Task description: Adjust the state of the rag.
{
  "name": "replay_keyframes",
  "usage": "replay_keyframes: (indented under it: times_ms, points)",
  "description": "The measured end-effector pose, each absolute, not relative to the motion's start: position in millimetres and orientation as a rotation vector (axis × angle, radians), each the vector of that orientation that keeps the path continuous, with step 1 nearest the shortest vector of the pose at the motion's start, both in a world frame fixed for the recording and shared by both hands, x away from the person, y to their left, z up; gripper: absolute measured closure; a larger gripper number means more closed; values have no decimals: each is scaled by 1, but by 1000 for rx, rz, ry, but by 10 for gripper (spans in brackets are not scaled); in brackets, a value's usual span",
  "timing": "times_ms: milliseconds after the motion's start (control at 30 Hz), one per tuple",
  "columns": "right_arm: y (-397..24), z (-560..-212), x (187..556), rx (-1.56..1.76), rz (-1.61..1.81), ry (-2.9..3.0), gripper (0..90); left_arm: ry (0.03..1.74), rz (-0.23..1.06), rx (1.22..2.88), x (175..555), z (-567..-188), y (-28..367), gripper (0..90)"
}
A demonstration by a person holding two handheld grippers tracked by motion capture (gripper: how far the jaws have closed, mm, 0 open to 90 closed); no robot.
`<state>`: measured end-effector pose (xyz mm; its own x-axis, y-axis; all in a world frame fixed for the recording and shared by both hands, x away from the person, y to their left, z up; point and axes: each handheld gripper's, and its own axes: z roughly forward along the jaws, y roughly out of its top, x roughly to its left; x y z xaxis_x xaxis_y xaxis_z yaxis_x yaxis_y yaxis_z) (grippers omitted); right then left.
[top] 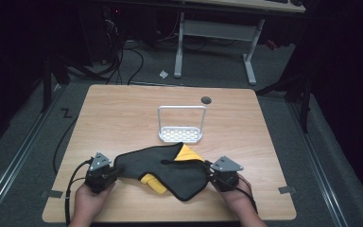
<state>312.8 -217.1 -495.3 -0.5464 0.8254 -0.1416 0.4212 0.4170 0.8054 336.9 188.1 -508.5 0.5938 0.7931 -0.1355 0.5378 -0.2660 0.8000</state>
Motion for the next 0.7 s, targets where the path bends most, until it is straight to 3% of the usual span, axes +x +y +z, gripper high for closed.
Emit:
replay_keyframes:
  times_ms: [233, 333, 400, 433, 533, 567, 700]
  points:
    - [-256, -503, 319, 1167, 881, 2093, 820, 1083, 451, 1864, 338, -492, 201, 900]
    - [-271, -511, 322, 1239, 854, 2107, 764, 1064, 340, 1909, 342, -500, 193, 898]
    - [-276, -512, 320, 1246, 858, 2098, 636, 1065, 258, 1962, 342, -510, 184, 707]
    - [-276, -512, 320, 1246, 858, 2098, 636, 1061, 215, 1972, 341, -514, 181, 707]
    - [-274, -503, 315, 1221, 897, 2058, 575, 1009, 113, 1944, 335, -517, 172, 574]
    - [-267, -496, 309, 1185, 949, 2049, 556, 977, 113, 1942, 332, -515, 168, 503]
    - [-248, -489, 301, 1099, 1007, 2079, 535, 891, 118, 1965, 323, -513, 149, 417]
